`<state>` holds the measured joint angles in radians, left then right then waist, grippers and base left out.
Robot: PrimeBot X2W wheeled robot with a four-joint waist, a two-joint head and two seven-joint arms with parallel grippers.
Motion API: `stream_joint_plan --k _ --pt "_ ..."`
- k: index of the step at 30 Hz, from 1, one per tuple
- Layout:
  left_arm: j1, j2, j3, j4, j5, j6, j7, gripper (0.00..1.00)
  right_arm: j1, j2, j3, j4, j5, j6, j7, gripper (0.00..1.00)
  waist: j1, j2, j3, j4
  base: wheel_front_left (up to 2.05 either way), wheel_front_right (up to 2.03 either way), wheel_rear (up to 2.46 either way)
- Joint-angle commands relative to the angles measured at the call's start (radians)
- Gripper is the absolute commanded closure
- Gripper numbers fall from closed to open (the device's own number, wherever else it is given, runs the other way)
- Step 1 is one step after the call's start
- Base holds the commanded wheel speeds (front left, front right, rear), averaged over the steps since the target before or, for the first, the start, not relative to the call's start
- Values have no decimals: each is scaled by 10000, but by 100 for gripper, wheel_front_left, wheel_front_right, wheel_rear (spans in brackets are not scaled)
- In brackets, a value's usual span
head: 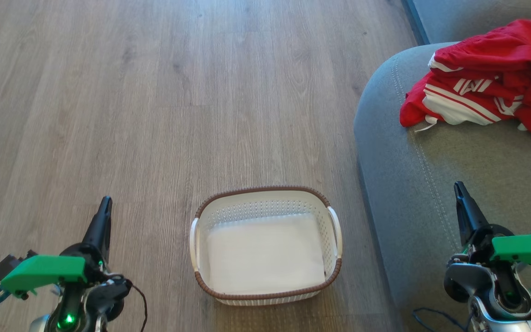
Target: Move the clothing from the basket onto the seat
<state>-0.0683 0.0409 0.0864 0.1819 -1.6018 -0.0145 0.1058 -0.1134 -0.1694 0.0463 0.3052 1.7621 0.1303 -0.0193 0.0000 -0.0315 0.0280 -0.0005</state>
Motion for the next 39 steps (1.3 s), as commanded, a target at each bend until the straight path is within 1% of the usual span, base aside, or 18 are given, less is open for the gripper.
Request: stream_joint_plan --k 1,39 --pt "-508 93 318 -349 -39 -53 65 100 -357 -233 253 -408 115 4 -120 100 0 0 0 0 0 0 0" --pt "-504 93 316 -362 -40 -51 64 100 -357 -967 1211 -671 964 4 -893 100 0 0 7 2 0 0 0"
